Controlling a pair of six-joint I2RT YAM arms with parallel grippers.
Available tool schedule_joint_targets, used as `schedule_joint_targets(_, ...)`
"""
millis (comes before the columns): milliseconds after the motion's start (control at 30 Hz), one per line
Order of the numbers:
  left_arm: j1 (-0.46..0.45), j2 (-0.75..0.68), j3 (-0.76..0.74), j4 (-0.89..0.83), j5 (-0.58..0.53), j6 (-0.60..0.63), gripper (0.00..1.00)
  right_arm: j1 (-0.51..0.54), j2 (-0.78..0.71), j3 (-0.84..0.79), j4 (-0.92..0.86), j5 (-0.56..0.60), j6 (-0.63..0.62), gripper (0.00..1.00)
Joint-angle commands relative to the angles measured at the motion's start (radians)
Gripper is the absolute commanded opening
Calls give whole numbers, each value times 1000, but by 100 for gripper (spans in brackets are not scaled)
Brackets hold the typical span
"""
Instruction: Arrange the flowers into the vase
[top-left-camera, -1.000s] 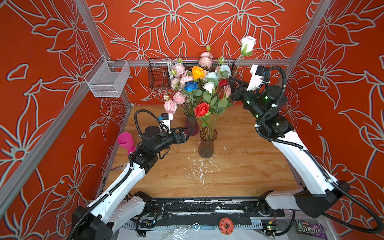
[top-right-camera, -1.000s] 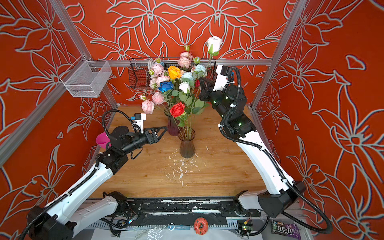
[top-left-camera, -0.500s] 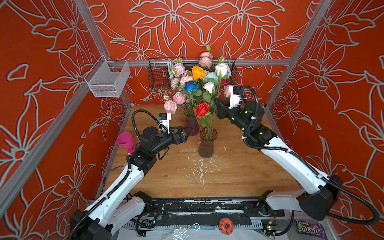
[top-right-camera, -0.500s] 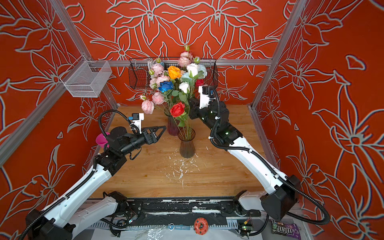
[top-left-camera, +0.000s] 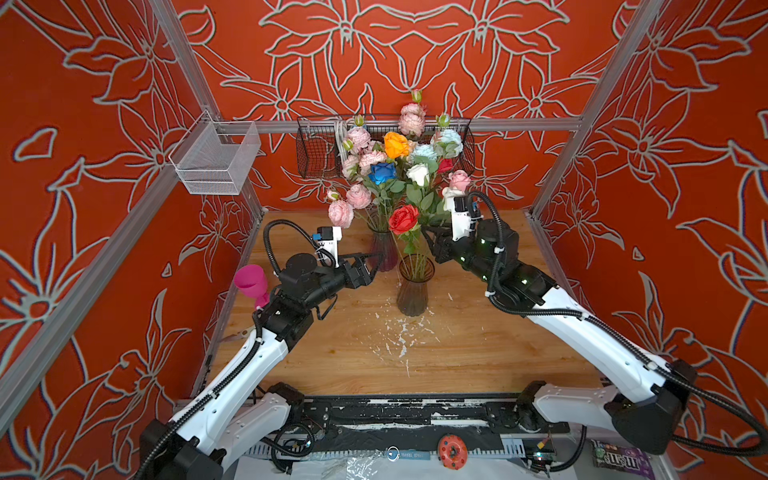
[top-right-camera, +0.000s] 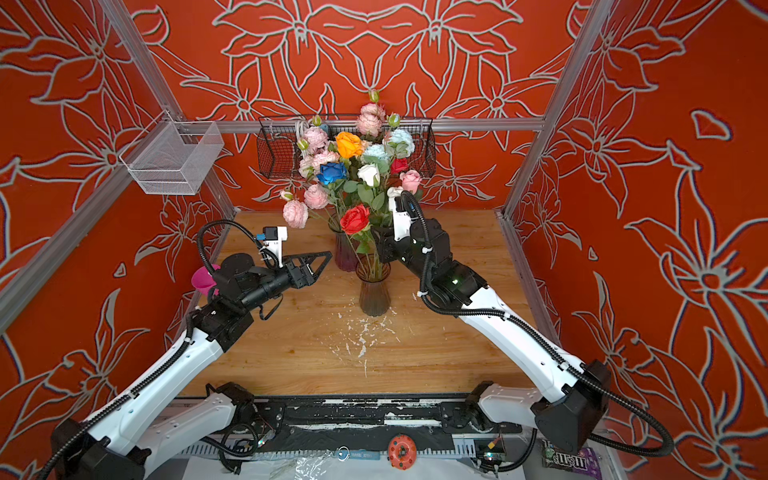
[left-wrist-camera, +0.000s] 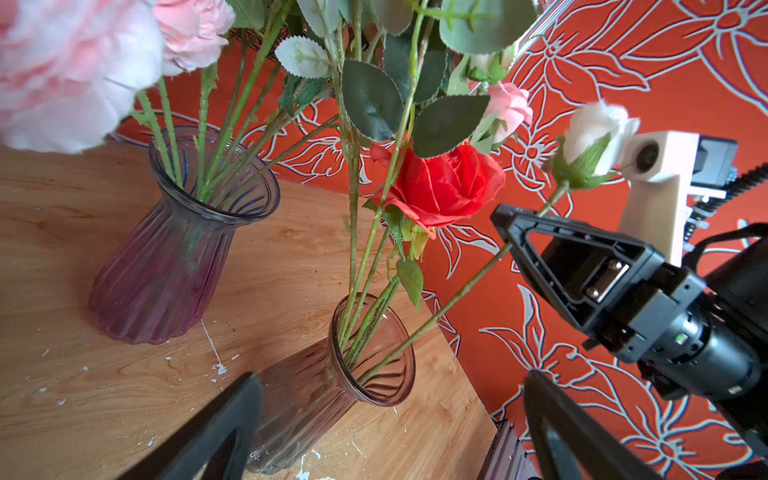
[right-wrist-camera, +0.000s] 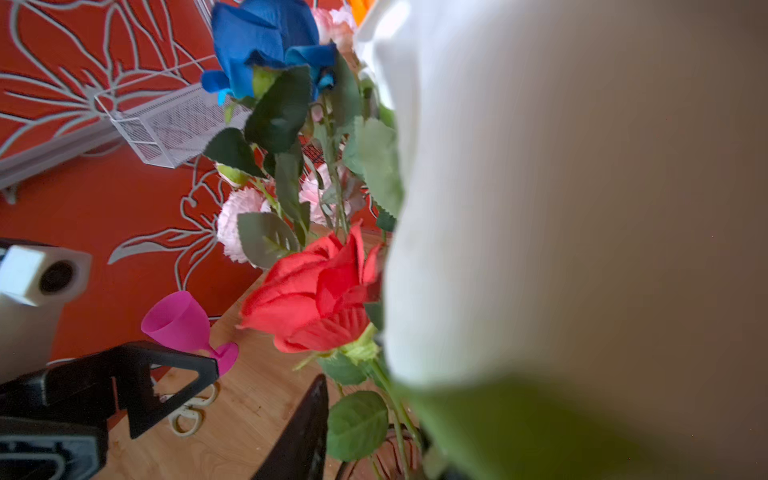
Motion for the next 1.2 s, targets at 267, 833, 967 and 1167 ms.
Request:
schedule_joint_targets(267,0,-32,31,-50,-66,26,98,10,-76,35,-283,106,-33,58)
schedule_joint_targets(833,-1,-54,170,-313,-405,195,98,10,-427,-178,-445,328,-70,97)
schedule_joint_targets(967,-2,-46,243,-409,-502,264,98,10,-514,-344,-349,628,-77,97)
schedule_joint_targets(1167,-2,-27,186,-584,-825,159,98,7,-699,-696,218,553,-458,97)
